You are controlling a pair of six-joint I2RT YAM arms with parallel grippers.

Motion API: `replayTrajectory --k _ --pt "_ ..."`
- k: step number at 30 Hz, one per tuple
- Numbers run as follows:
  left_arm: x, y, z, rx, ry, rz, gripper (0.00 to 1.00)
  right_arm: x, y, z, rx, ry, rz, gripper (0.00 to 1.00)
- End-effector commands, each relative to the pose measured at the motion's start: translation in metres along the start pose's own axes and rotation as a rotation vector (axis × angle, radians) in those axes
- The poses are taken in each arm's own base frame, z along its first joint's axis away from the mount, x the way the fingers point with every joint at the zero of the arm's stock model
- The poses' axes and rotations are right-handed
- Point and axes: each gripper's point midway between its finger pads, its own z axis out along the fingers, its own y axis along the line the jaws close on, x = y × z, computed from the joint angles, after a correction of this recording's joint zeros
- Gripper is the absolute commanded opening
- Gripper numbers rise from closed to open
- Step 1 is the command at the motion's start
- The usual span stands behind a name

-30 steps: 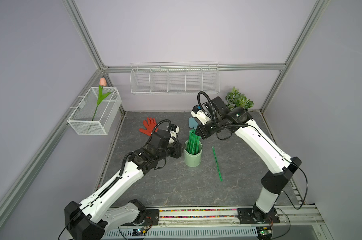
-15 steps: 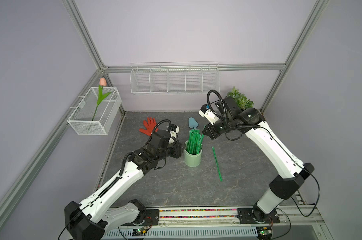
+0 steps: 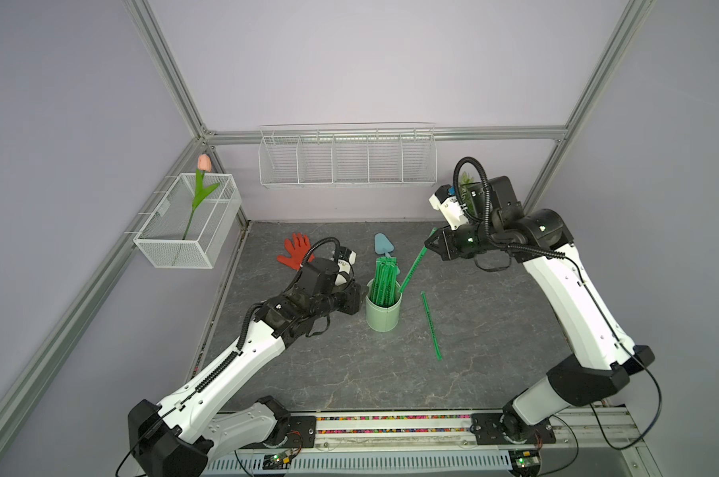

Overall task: Take the straws out of the storage container
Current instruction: Place the straw at the center of the board.

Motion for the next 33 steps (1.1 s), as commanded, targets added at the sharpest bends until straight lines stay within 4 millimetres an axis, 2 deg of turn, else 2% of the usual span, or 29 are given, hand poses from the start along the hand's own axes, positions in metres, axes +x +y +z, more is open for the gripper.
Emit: replayTrajectory --k 1,7,13,19,25,33 --pt "-0.001 -0.004 -0.001 0.014 0.005 0.003 0.54 0.012 -0.002 -0.009 -0.018 0.065 0.108 0.12" --pt "-0.001 -0.004 -0.001 0.013 0.005 0.003 0.54 0.030 -0.024 -0.013 0.066 0.190 0.167 0.12" --pt "-0.001 -0.003 -0.002 0.011 0.006 0.003 0.54 0.073 -0.078 -0.010 0.349 0.422 0.138 0.10" --pt "-0.001 -0.003 -0.001 0.011 0.010 0.002 0.54 0.102 -0.112 -0.002 0.503 0.562 0.148 0.09" --pt "0.001 -0.004 0.001 0.015 0.019 0.000 0.53 0.126 -0.125 0.020 0.529 0.680 0.174 0.09" --pt "0.002 -0.004 0.002 0.015 0.025 0.000 0.53 0.156 -0.128 0.062 0.445 0.818 0.229 0.11"
